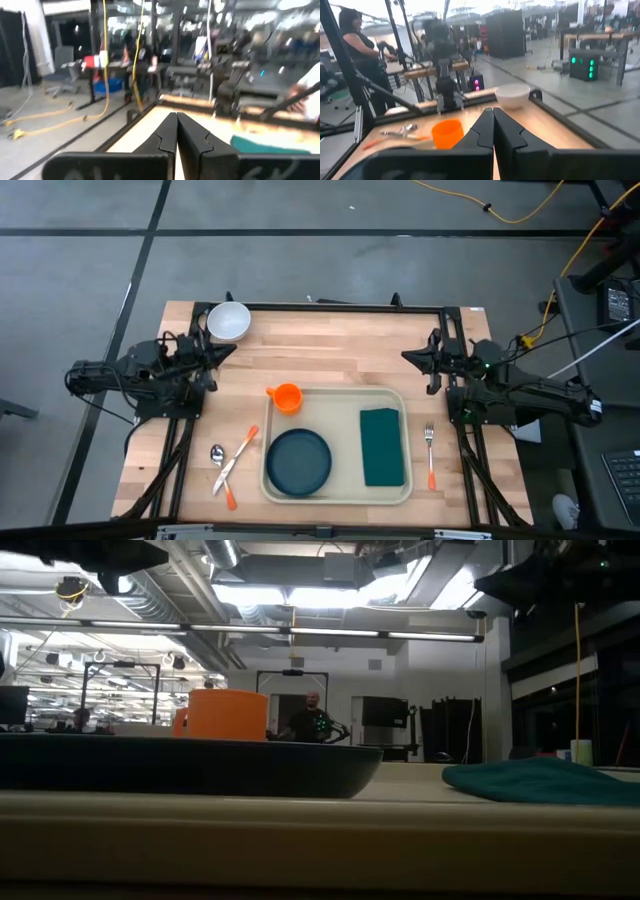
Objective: Set up tray
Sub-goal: Put the white bowl on the black plate
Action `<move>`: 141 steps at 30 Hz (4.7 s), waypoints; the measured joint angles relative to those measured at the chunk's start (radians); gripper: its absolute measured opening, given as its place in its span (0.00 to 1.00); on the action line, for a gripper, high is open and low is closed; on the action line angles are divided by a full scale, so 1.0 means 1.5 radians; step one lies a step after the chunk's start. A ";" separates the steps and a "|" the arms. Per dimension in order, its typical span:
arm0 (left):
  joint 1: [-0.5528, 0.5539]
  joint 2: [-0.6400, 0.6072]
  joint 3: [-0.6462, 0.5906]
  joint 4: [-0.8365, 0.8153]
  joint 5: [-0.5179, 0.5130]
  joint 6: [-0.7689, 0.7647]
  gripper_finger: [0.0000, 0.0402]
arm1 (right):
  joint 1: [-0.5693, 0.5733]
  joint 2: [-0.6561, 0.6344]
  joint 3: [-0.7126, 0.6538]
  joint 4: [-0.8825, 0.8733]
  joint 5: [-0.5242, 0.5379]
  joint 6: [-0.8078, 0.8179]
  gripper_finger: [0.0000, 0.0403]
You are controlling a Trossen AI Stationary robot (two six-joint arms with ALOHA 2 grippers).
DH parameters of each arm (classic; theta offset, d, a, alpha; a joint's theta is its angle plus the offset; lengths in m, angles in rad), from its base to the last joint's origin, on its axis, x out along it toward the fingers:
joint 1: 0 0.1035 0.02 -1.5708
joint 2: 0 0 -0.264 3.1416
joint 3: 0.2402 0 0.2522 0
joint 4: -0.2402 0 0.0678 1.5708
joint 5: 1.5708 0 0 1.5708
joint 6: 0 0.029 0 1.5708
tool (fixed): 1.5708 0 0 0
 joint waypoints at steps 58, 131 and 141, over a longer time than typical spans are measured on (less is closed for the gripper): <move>0.620 0.926 0.520 -0.658 0.248 0.073 0.62 | 0.000 -0.008 0.000 0.036 -0.050 0.051 0.01; -0.103 0.796 0.725 -0.654 0.289 -0.226 0.00 | 0.000 -0.007 0.000 0.033 -0.048 0.090 0.01; -0.232 0.884 0.760 -0.618 0.366 -0.164 0.00 | 0.000 -0.006 0.000 -0.003 0.004 0.124 0.01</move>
